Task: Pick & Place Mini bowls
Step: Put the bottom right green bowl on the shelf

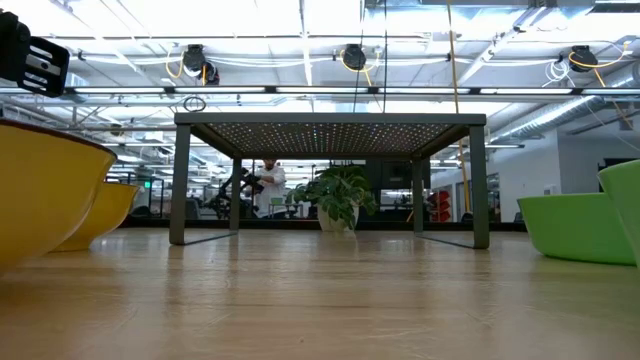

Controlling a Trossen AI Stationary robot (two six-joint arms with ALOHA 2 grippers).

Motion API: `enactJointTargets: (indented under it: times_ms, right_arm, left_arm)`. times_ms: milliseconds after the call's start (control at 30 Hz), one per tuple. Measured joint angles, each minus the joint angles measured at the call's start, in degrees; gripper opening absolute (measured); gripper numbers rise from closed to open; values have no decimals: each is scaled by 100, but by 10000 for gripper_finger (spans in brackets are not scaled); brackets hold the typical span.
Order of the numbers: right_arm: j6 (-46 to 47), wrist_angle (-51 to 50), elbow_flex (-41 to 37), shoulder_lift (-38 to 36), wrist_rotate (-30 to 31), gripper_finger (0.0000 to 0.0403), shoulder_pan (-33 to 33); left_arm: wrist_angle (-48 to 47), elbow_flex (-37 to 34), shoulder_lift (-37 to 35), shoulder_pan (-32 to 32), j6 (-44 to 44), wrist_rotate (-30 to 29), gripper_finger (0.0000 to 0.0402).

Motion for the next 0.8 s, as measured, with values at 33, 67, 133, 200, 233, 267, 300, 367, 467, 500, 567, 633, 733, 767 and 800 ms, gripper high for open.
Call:
enactJointTargets:
  times_ms: [33,67,133,200,233,267,300,367,467,500,567,633,733,767,800]
  right_arm:
    - [0,0,0,0,0,215,0]
    - [0,0,0,0,0,215,0]
    - [0,0,0,0,0,215,0]
    - [0,0,0,0,5,215,0]
    - [0,-4,0,0,11,215,0]
    - [0,-4,0,0,23,215,0]
    - [0,-10,0,0,26,215,0]
    - [0,-31,0,2,26,215,0]
    - [-3,-37,0,2,26,215,0]
    - [-4,-37,0,2,26,215,0]
    - [-7,-37,0,2,27,215,0]
    - [-10,-37,0,2,28,215,0]
    - [-15,-37,0,2,47,213,1]
    - [-17,-37,0,2,89,209,2]
    - [-19,-35,0,2,131,205,2]
  left_arm:
    - [0,0,0,2,-2,0,152]
    - [0,0,0,1,-2,0,152]
    - [0,0,0,2,-2,-1,152]
    - [0,0,0,1,-2,0,152]
    - [0,0,2,0,-2,0,152]
    - [0,0,0,2,-1,0,152]
    - [0,0,0,0,-2,-1,152]
    - [0,0,1,2,-1,-1,152]
    - [0,0,2,2,-2,0,152]
    - [0,0,0,2,-2,0,152]
    - [0,0,1,0,-2,0,152]
    - [0,0,0,0,-2,0,152]
    - [0,0,2,2,-2,-2,152]
    - [0,0,0,0,-2,0,152]
    - [0,0,0,0,-2,0,152]
